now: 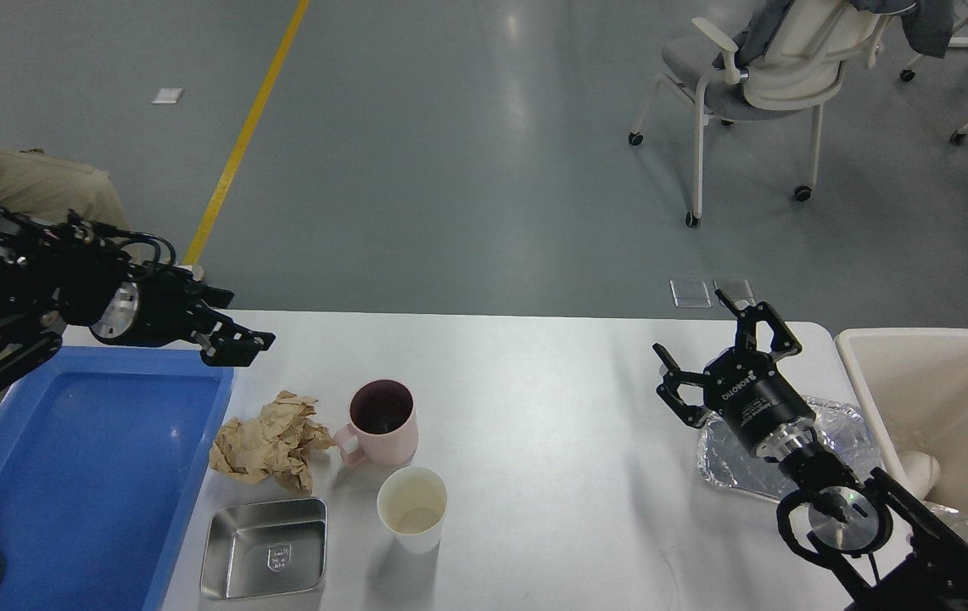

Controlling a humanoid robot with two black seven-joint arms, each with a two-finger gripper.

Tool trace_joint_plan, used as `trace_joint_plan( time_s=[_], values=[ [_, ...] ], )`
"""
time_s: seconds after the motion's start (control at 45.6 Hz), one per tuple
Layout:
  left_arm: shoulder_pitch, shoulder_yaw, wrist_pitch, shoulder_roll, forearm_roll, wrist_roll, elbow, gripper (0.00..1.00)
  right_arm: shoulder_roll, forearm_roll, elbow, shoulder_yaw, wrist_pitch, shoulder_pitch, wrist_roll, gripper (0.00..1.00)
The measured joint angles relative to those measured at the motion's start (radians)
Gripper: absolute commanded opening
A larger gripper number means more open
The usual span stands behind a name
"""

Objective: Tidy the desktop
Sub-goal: 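Reach the left gripper to the pink mug and grasp its rim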

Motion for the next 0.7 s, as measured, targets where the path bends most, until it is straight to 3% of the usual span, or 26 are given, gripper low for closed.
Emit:
trace_joint_plan(
  time_s=[0.416, 0.701],
  values=[
    [-0.035, 0.093, 0.013, -0.226, 0.102, 0.02, 0.081, 0.8, 0.001, 0.0, 0.008, 0.002, 0.003, -0.005, 0.0, 1.0],
    [-0.022, 0.15, 0.023, -0.352, 0.111, 0.022, 0.204, 0.8, 0.0, 0.0, 0.024, 0.009, 0.003, -0.016, 0.0, 1.0]
  ],
)
